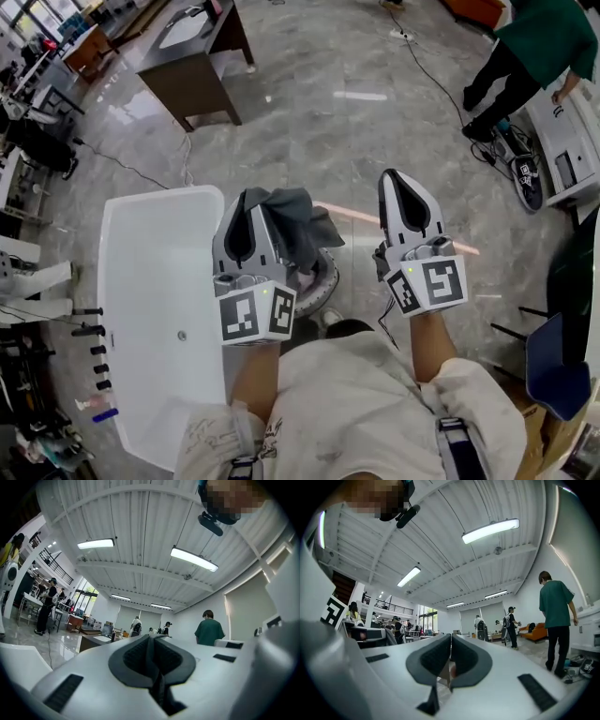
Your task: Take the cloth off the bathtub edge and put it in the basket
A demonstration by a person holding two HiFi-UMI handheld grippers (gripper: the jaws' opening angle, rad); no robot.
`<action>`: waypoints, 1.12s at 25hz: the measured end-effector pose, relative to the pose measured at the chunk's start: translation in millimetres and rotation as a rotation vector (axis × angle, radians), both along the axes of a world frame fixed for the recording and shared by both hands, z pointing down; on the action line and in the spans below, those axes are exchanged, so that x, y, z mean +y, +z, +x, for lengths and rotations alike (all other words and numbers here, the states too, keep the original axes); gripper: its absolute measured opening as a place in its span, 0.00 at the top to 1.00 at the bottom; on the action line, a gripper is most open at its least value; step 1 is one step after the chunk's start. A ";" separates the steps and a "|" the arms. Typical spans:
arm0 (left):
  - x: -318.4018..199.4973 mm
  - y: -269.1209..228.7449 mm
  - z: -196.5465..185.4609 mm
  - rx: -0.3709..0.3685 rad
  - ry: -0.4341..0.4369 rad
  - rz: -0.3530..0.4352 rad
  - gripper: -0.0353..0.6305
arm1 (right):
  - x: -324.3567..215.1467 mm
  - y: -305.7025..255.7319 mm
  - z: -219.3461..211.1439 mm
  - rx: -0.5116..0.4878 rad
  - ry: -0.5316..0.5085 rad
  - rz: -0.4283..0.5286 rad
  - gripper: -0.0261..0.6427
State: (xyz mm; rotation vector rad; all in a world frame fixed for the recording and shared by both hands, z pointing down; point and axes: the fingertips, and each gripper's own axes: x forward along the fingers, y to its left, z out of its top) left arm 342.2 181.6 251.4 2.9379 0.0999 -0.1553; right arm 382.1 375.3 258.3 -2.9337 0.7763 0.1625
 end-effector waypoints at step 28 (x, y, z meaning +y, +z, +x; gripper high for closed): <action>-94.0 245.0 -60.2 -0.506 -0.116 -0.070 0.94 | -110.9 70.8 14.9 -0.162 -0.111 -0.071 0.98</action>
